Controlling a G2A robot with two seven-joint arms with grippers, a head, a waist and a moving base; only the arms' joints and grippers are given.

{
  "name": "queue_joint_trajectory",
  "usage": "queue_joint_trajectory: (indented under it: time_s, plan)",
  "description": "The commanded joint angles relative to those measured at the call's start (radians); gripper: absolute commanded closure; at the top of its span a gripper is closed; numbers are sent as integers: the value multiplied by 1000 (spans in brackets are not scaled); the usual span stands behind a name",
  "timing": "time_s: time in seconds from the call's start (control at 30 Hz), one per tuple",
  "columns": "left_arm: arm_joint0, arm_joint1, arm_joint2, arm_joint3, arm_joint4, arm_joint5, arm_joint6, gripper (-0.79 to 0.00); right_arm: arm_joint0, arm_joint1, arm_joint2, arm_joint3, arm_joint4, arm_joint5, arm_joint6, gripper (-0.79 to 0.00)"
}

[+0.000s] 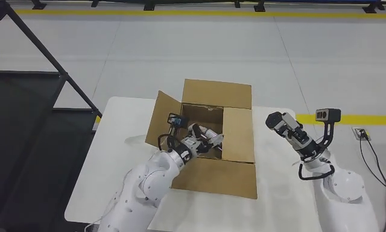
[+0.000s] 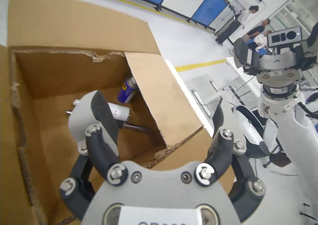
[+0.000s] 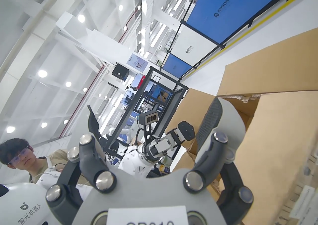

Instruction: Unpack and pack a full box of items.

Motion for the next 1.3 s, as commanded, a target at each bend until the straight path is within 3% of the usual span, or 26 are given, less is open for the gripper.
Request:
queue_joint_trajectory:
  time_s: [0.0, 0.3, 0.73, 1.0, 1.27]
  plan:
    - [-52, -11, 26, 76, -77, -6, -59, -785, -16, 4, 19, 2, 11, -2, -4, -785]
    - [-223, -57, 111, 336, -326, -59, -238, -785, -46, 17, 43, -2, 36, -11, -8, -785]
    - [-347, -115, 191, 559, -505, -125, -293, -785, -58, 31, 38, -5, 44, -13, -29, -785]
    - [-370, -124, 189, 583, -504, -177, -262, -785, -79, 38, 41, -15, 57, -24, -39, -785]
    - [-350, -114, 178, 478, -407, -195, -223, -785, -90, 44, 40, -11, 89, -45, -40, -785]
